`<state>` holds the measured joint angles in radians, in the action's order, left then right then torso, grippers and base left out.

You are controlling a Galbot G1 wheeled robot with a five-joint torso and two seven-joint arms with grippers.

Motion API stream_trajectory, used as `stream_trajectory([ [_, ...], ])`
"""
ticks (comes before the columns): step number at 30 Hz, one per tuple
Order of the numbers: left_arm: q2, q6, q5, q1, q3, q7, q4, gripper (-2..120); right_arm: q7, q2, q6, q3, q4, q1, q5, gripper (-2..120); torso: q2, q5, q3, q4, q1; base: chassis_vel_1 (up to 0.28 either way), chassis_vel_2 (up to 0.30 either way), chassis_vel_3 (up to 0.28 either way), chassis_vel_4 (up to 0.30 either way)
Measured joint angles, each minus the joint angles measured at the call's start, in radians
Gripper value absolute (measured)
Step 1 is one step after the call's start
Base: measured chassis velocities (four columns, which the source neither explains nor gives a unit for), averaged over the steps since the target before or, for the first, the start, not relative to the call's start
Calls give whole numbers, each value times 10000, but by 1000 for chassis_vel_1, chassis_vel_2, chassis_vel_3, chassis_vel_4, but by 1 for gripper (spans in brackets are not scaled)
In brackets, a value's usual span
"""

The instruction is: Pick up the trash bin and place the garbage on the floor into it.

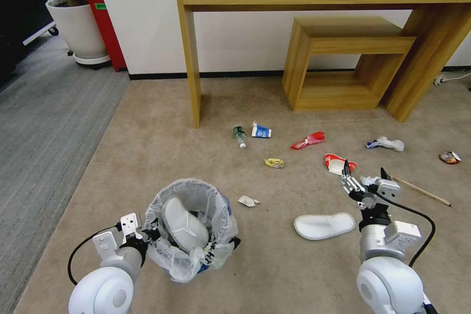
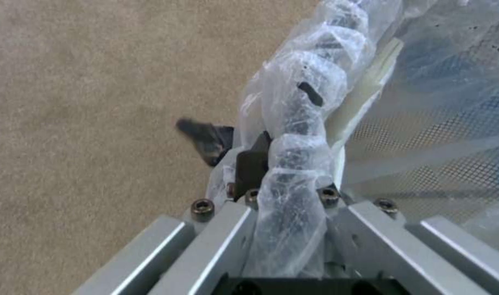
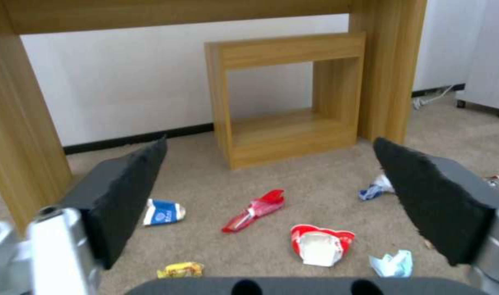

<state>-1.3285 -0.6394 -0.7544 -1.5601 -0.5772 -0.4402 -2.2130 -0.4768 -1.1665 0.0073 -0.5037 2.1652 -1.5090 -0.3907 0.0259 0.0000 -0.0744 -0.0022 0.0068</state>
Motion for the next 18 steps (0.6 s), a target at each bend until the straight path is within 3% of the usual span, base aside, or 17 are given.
stream_trajectory([
  [18,-64,13,34,-34,-71,22,-61,0,-38,-115,169,73,-95,121,-50,100,0,-2,3,0,-1,-11,-14,15,15],
])
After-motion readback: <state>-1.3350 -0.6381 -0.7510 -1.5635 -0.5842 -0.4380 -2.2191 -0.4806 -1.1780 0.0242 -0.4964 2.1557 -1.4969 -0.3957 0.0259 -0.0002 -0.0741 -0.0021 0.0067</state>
